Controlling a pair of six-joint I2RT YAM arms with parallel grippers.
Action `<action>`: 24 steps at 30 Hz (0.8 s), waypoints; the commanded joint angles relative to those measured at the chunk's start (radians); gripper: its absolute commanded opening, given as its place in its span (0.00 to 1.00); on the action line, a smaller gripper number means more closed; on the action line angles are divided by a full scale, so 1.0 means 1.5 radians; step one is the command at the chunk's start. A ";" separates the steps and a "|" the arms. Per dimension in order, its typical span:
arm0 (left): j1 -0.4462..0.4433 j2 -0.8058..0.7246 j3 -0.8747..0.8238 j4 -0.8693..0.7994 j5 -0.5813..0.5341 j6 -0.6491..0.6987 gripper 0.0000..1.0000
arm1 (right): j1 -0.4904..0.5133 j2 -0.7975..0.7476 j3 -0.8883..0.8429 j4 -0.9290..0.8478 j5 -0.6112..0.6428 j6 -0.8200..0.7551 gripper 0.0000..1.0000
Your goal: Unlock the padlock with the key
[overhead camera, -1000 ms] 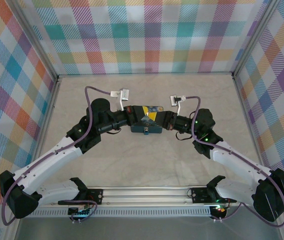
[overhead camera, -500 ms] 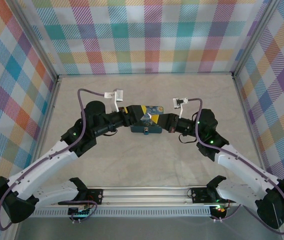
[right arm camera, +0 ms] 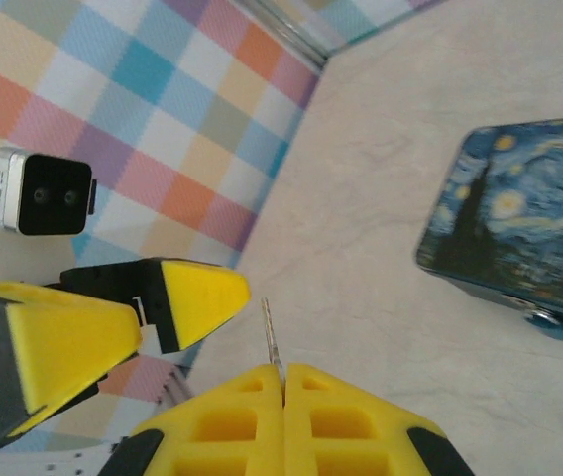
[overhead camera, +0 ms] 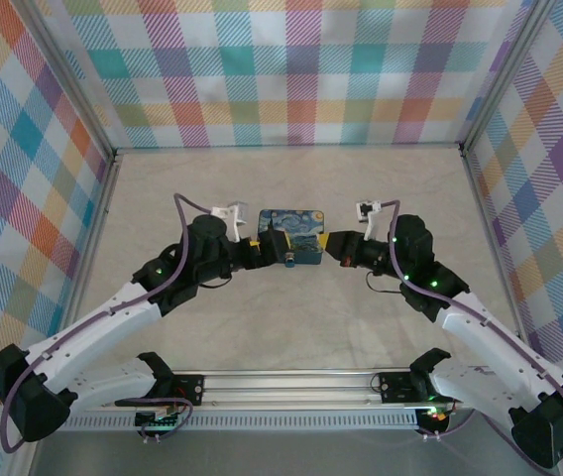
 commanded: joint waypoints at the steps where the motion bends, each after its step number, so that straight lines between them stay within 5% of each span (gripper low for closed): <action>1: -0.008 0.006 -0.030 -0.002 -0.003 0.001 1.00 | -0.006 -0.008 0.016 -0.055 0.046 -0.047 0.00; 13: -0.011 0.112 -0.124 0.131 -0.030 0.007 1.00 | -0.033 0.078 0.074 -0.127 0.169 -0.138 0.00; 18: -0.022 0.157 -0.214 0.344 -0.085 0.064 1.00 | -0.061 0.158 0.106 -0.105 0.199 -0.180 0.00; 24: -0.029 0.221 -0.213 0.396 -0.125 0.148 1.00 | -0.107 0.242 0.126 -0.060 0.204 -0.185 0.00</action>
